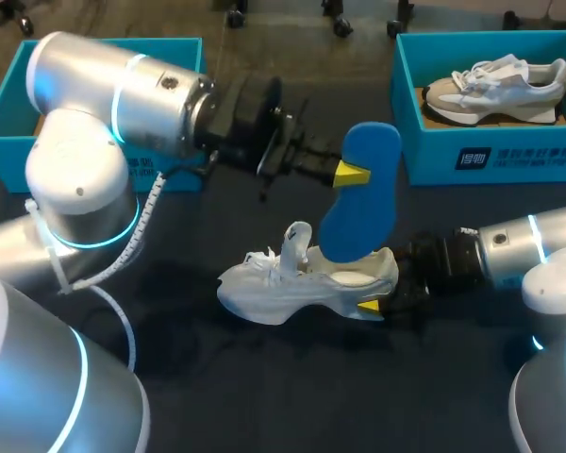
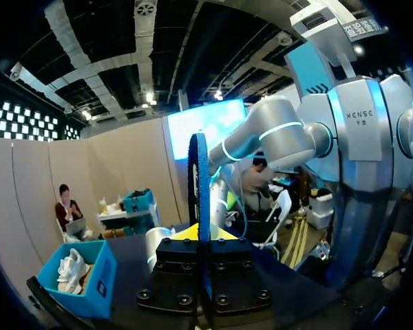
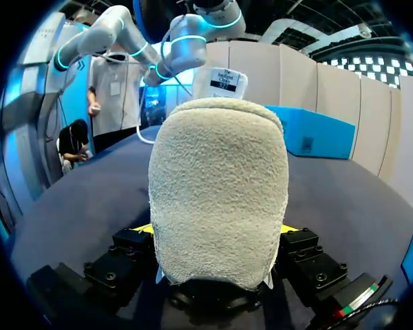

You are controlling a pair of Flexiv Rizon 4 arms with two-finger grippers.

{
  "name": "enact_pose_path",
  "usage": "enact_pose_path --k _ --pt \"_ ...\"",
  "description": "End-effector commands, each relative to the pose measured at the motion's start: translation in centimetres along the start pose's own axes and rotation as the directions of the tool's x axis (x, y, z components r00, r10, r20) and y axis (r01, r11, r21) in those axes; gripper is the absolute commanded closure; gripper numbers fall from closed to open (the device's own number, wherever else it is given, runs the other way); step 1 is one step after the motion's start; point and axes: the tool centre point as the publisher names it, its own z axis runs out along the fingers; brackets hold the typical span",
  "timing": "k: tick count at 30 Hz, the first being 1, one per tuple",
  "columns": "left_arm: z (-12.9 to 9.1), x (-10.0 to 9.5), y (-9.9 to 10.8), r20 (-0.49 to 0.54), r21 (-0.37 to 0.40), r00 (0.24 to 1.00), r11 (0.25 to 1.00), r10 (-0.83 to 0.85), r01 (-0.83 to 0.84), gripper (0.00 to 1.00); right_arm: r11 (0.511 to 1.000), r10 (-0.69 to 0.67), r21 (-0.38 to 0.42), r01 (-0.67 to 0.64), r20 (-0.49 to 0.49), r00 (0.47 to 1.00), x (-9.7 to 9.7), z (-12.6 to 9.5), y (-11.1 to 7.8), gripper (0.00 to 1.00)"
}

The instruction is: Take the shoe out of the shoebox, open the shoe tongue, remove and reinsert the insole, then place the shoe into the shoebox

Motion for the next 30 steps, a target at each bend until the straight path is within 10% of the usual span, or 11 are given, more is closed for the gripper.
enact_pose_path --k 1,30 --pt "0.1 0.2 0.1 0.004 0.003 1.0 1.0 0.001 -0.001 1.0 1.0 0.0 0.006 0.0 0.001 1.0 0.4 0.9 -0.4 1.0" --pt "-1.0 2.2 -7.1 0.11 0.165 0.79 0.794 -0.604 0.584 1.0 1.0 0.0 0.006 0.0 0.001 1.0 0.4 0.9 -0.4 1.0"
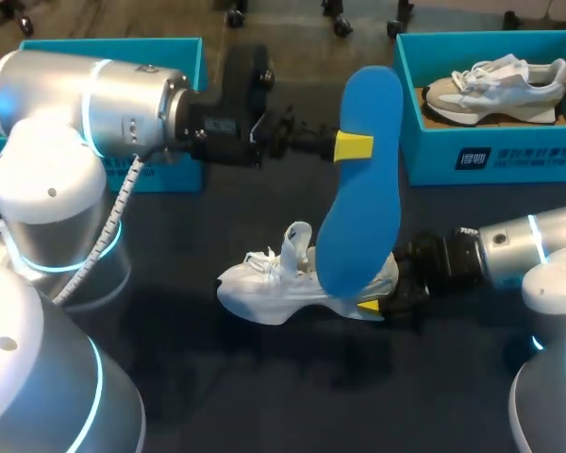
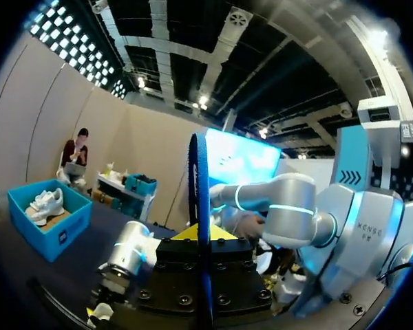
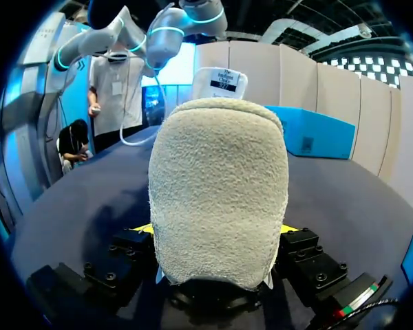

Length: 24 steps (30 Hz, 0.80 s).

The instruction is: Take the shoe out of the shoebox, open the shoe tongue, remove and reinsert the insole, then place the shoe into the shoebox

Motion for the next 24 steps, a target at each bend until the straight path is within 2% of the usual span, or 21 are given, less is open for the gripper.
enact_pose_path --k 1,6,15,20,24 --pt "-0.8 1.4 -0.5 0.046 0.011 0.994 0.995 -0.102 0.101 1.0 1.0 0.0 0.006 0.0 0.001 1.0 0.4 0.9 -0.4 1.0" --pt "-1.2 2.5 -1.3 0.034 0.039 0.969 0.969 -0.245 0.244 1.0 1.0 0.0 0.006 0.0 0.001 1.0 0.4 0.9 -0.4 1.0" --pt "-2.1 4.3 -2.1 -0.003 0.033 0.889 0.889 -0.457 0.457 1.0 1.0 0.0 0.006 0.0 0.001 1.0 0.4 0.9 -0.4 1.0" --pt "-2.3 5.0 -2.1 -0.022 0.058 0.846 0.844 -0.533 0.533 1.0 1.0 0.0 0.006 0.0 0.001 1.0 0.4 0.9 -0.4 1.0" --pt "-2.3 5.6 -2.1 -0.034 0.052 0.837 0.835 -0.547 0.548 1.0 1.0 0.0 0.006 0.0 0.001 1.0 0.4 0.9 -0.4 1.0"
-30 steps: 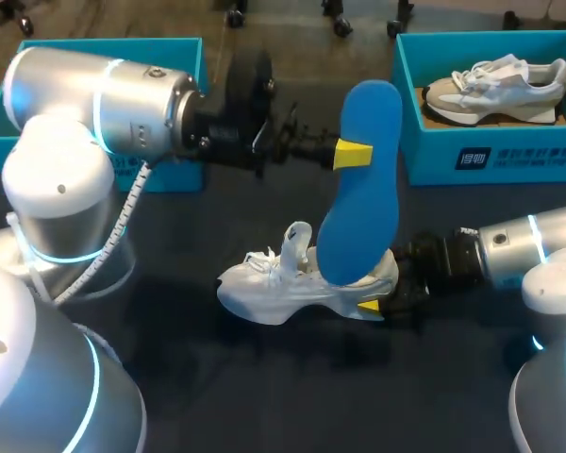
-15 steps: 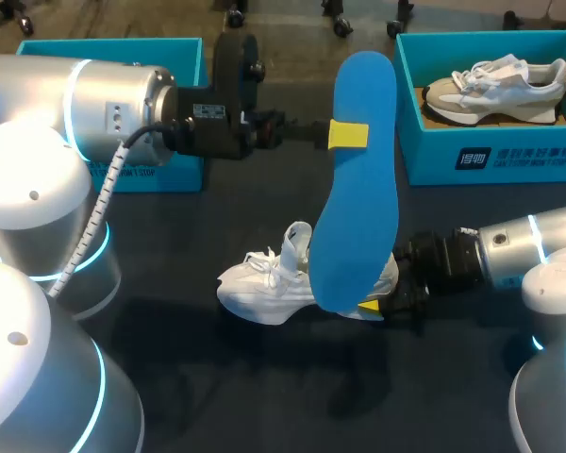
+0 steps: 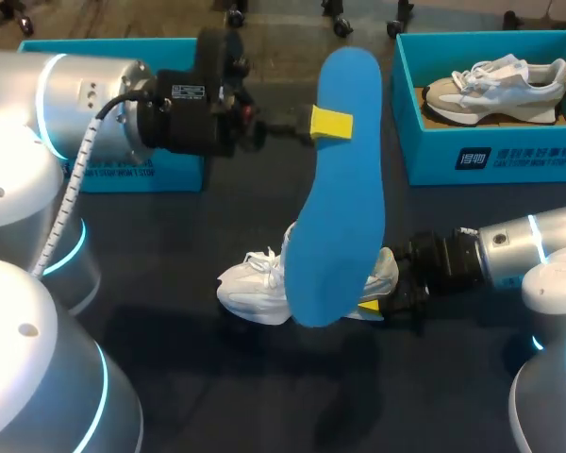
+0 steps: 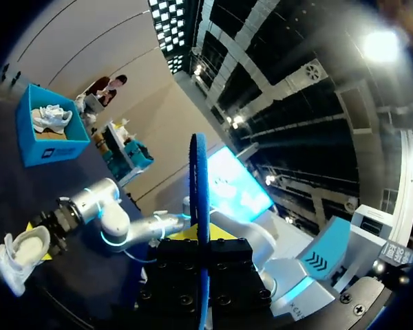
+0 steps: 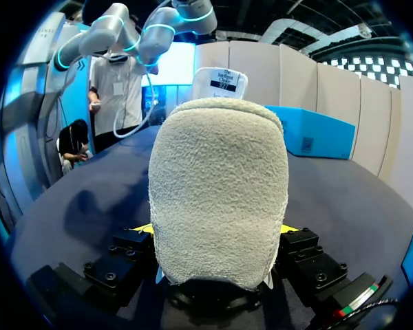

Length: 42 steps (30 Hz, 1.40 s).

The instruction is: Take the shoe out of the shoebox, open the shoe tongue, remove and reinsert the insole, then place the shoe into the shoebox

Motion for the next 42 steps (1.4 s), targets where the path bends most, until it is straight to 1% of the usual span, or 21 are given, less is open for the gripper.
enact_pose_path --k 1,20,21,22,23,25,29,33,37,40,42 --pt "-0.5 0.6 1.0 -0.001 0.009 1.0 1.0 -0.01 0.01 1.0 1.0 0.0 0.006 0.0 0.001 1.0 0.4 0.9 -0.4 1.0" --pt "-0.5 0.7 1.3 0.004 0.013 1.0 1.0 -0.013 0.013 1.0 1.0 0.0 0.006 0.0 0.001 1.0 0.4 0.9 -0.4 1.0" --pt "-0.5 0.7 1.3 0.004 0.013 1.0 1.0 -0.013 0.013 1.0 1.0 0.0 0.006 0.0 0.001 1.0 0.4 0.9 -0.4 0.91" --pt "-0.5 0.7 1.3 0.004 0.013 1.0 1.0 -0.013 0.013 1.0 1.0 0.0 0.006 0.0 0.001 1.0 0.4 0.9 -0.4 0.13" --pt "-0.5 0.7 1.3 0.004 0.013 1.0 1.0 -0.013 0.013 1.0 1.0 -0.004 0.003 0.004 0.009 1.0 0.4 0.5 -0.2 0.0" --pt "-0.5 0.7 1.3 0.004 0.013 1.0 1.0 -0.013 0.013 1.0 0.999 0.002 0.036 -0.002 0.012 1.0 0.6 -0.5 0.4 0.0" --pt "-0.5 0.7 1.3 0.004 0.013 1.0 1.0 -0.013 0.013 1.0 0.998 0.002 0.066 -0.003 0.016 1.0 1.0 -1.5 0.7 0.0" --pt "-0.5 0.7 1.3 0.004 0.013 1.0 1.0 -0.013 0.013 1.0 0.993 0.037 0.107 -0.041 0.033 0.999 1.2 -2.5 1.0 0.0" --pt "-0.5 0.7 1.3 0.004 0.013 1.0 1.0 -0.013 0.013 1.0 0.987 0.055 0.148 -0.061 0.045 0.997 1.3 -3.4 1.8 0.0" --pt "-0.5 0.7 1.3 0.004 0.013 1.0 1.0 -0.013 0.013 1.0 0.977 0.07 0.2 -0.078 0.046 0.996 1.2 -4.2 2.5 0.0" --pt "-0.5 0.7 1.3 0.004 0.013 1.0 1.0 -0.013 0.013 1.0 0.973 0.068 0.219 -0.078 0.054 0.996 1.1 -4.6 3.0 0.0"
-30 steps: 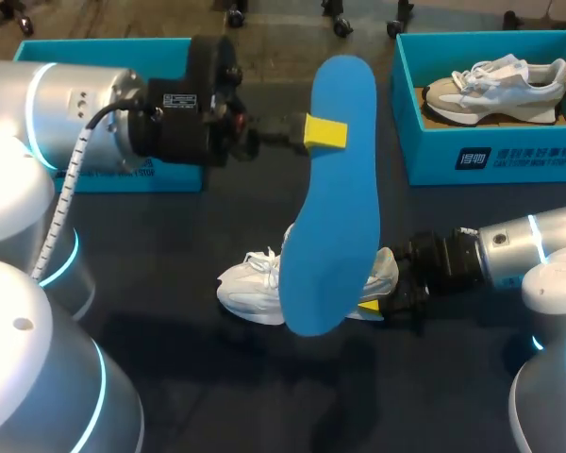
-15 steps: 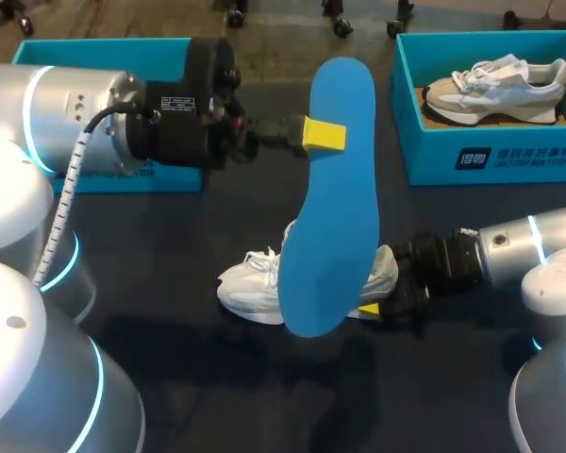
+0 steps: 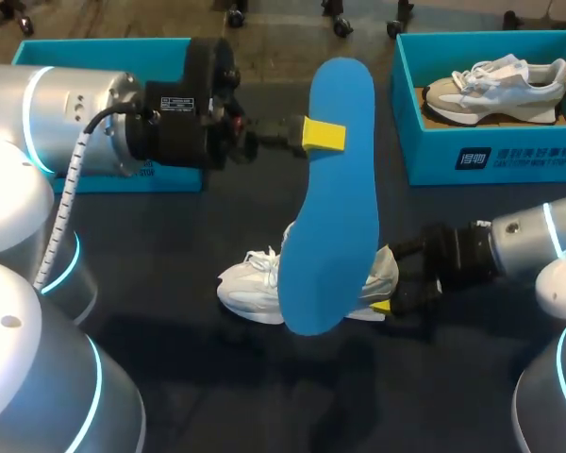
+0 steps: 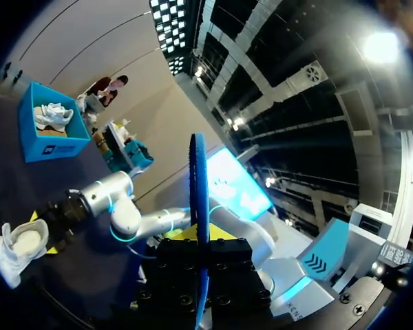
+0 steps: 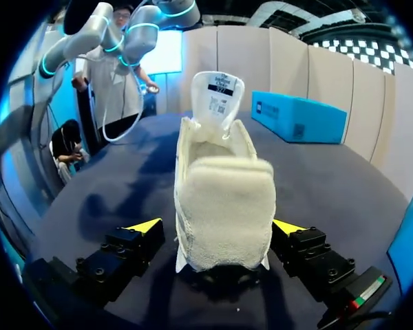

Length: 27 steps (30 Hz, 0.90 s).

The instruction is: Take the shoe out of the shoebox, open the shoe tongue, remove and reinsert the insole, then place the shoe into the shoebox

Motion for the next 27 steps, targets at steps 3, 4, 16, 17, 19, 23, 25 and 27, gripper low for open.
enact_pose_path --k 3,4,16,17,19,23,25,27 --pt "0.0 0.0 0.2 0.001 0.001 1.0 1.0 -0.001 0.001 1.0 0.988 0.019 0.154 -0.02 0.012 1.0 0.3 -2.4 2.4 0.0" --pt "0.0 0.0 0.2 0.001 0.001 1.0 1.0 -0.001 0.001 1.0 0.984 0.026 0.178 -0.029 0.016 1.0 0.3 -2.6 2.7 0.0" --pt "0.0 0.0 0.2 0.001 0.001 1.0 1.0 -0.001 0.001 1.0 0.939 0.052 0.335 -0.075 0.077 0.996 0.0 -3.1 5.3 0.0" --pt "0.0 0.0 0.2 0.001 0.001 1.0 1.0 -0.001 0.001 1.0 0.929 0.054 0.362 -0.082 0.087 0.995 -0.1 -3.0 5.6 0.0" --pt "0.0 0.0 0.2 0.001 0.001 1.0 1.0 -0.001 0.001 1.0 0.918 0.042 0.389 -0.072 0.086 0.995 -0.1 -2.9 5.9 0.0" --pt "0.0 0.0 0.2 0.001 0.001 1.0 1.0 -0.001 0.001 1.0 0.882 0.024 0.466 -0.065 0.092 0.995 -0.2 -2.5 6.6 0.0" --pt "0.0 0.0 0.2 0.001 0.001 1.0 1.0 -0.001 0.001 1.0 0.858 0.019 0.509 -0.062 0.09 0.996 -0.3 -2.3 6.8 0.0" --pt "0.0 0.0 0.2 0.001 0.001 1.0 1.0 -0.001 0.001 1.0 0.851 0.013 0.522 -0.061 0.095 0.995 -0.3 -2.2 6.9 0.0"
